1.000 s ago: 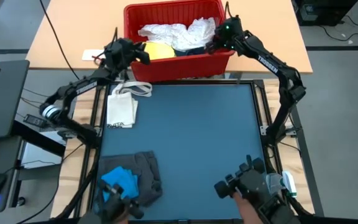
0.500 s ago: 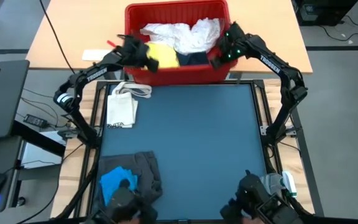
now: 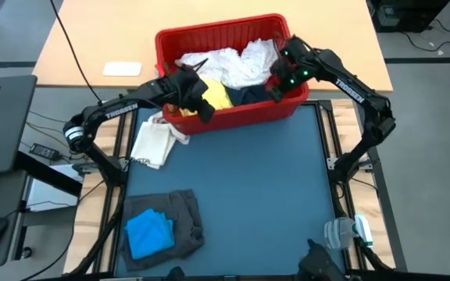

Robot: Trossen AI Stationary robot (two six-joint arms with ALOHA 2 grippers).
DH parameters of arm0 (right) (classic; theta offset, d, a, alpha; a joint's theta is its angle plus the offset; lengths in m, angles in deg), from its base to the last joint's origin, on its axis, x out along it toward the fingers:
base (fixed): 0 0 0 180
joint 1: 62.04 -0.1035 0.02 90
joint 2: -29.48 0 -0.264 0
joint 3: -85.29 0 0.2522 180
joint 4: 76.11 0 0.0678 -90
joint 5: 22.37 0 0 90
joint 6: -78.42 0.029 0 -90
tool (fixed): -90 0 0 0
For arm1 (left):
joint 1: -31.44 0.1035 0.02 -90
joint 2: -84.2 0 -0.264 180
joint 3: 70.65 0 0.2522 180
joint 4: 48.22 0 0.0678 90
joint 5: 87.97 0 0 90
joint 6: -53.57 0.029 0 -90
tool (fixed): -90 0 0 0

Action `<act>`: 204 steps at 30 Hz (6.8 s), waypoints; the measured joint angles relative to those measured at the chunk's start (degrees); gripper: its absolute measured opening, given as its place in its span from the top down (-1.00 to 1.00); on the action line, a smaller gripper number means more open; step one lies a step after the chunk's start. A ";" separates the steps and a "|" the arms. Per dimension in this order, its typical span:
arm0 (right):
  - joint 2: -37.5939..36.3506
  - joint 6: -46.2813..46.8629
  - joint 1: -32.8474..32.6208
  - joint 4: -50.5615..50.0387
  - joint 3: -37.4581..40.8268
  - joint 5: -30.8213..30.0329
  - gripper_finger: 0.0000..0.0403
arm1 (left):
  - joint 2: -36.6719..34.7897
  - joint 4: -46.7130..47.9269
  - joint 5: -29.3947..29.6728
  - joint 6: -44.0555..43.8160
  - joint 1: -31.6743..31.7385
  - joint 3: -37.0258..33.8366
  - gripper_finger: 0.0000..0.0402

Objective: Fold laundry
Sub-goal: Remove the dark blue shorts from the red bin, then fold the dark blue shorts

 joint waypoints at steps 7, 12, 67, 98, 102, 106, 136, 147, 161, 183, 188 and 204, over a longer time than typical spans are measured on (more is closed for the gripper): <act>5.52 -3.31 0.20 23.99 -0.15 -10.04 0.31 | -2.48 -1.95 7.74 1.42 1.31 -0.07 0.70; 13.81 -2.80 2.51 23.94 -0.04 -11.14 0.09 | -4.80 -0.72 8.02 0.72 3.11 -0.07 0.54; -15.02 1.73 -6.46 7.09 -6.58 34.34 0.91 | -8.04 -28.44 11.70 6.16 -21.96 -0.04 0.36; 1.10 26.43 -58.58 -1.79 8.90 -12.46 0.90 | -7.87 -16.73 20.61 -20.68 -45.88 -17.32 0.36; 1.84 20.96 -62.88 -1.28 8.90 -17.29 0.91 | -7.86 -28.30 20.60 -18.72 -47.62 -20.82 0.36; 1.01 13.81 -66.02 0.42 8.90 -23.21 0.91 | -7.53 -33.83 21.16 -14.17 -48.08 -21.38 0.36; -2.08 -4.52 -66.83 15.00 8.88 -39.85 0.63 | -1.46 -48.00 14.52 0.15 -41.80 -21.33 0.59; -14.81 34.25 -64.40 4.25 10.18 -41.31 -0.02 | -2.22 -46.03 8.22 4.58 -39.85 -21.42 0.92; -32.54 43.65 -65.06 73.36 57.44 -26.31 -0.36 | -8.79 -50.98 8.10 15.37 -42.20 -21.27 0.93; -24.89 40.70 -56.35 95.26 61.87 -12.64 0.24 | -10.00 -50.40 14.98 13.33 -41.79 -21.09 0.86; -25.18 33.63 -53.30 94.21 59.47 -11.67 0.89 | -10.00 -48.50 20.56 11.80 -40.58 -21.09 0.85; -29.86 10.27 -50.26 47.43 42.42 -21.16 0.95 | -9.29 -47.35 21.17 15.92 -37.75 -21.05 0.87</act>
